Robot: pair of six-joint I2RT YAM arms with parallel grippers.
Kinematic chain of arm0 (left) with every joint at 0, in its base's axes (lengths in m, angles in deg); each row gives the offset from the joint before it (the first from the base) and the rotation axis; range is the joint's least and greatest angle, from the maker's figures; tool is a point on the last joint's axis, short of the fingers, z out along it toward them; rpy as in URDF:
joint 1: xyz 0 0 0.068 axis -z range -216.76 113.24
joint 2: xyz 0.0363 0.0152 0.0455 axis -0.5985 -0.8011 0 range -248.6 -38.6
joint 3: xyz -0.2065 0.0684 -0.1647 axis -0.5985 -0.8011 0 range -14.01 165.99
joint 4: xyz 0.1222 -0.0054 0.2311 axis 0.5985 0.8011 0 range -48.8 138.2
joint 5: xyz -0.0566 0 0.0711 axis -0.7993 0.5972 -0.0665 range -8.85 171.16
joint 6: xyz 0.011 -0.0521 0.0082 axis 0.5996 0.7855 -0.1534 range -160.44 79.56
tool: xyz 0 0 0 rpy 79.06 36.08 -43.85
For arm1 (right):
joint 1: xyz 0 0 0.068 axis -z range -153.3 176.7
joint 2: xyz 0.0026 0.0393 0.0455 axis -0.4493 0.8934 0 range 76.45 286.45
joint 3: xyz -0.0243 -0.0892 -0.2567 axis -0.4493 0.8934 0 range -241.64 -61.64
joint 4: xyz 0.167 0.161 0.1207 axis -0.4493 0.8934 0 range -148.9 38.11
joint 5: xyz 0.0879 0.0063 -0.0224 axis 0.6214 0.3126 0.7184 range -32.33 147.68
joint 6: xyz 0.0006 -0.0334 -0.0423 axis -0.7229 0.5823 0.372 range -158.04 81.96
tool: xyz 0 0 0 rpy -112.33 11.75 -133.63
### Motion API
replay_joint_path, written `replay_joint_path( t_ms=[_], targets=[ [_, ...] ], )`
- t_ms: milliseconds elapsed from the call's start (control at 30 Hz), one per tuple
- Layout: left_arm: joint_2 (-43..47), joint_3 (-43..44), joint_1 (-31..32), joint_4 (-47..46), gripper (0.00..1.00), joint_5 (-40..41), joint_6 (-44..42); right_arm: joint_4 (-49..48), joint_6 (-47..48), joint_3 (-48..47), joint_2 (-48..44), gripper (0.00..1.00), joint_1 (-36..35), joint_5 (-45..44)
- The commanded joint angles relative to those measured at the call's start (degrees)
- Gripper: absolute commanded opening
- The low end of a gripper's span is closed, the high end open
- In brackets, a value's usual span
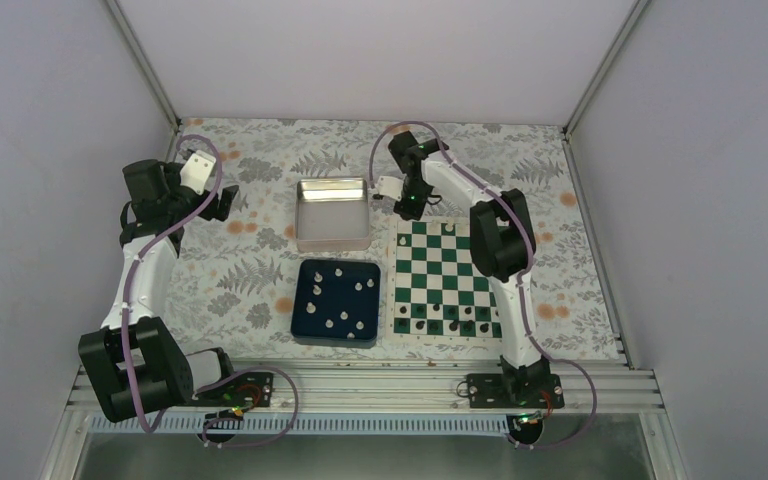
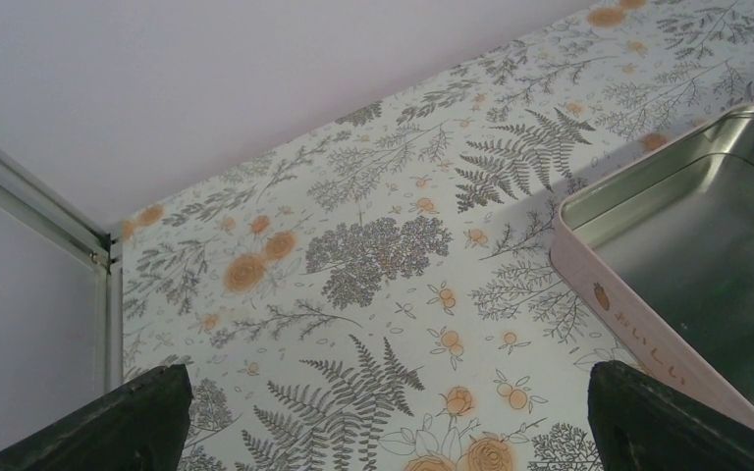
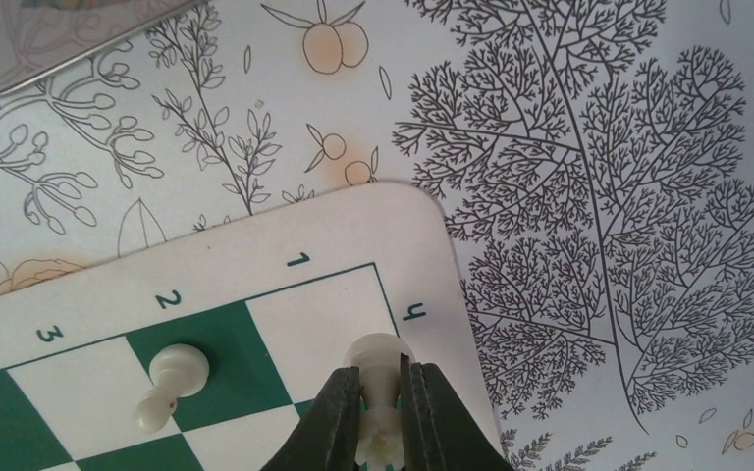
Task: Set up the chess pieces on the board
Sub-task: Place the chess piece on the chessboard.
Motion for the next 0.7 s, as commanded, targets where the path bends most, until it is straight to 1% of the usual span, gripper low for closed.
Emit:
replay_joint_path(
  t_ms=[0, 667],
  targets=[
    [1.0, -0.5, -0.4, -1.7, 1.0, -0.4, 0.7, 0.8, 1.1, 0.6, 0.2, 0.06, 0.4, 0.0],
    [0.5, -0.7, -0.4, -2.1, 1.0, -0.4, 0.5, 1.4, 1.5, 1.2, 2.2, 0.07, 0.4, 1.0]
  ],
)
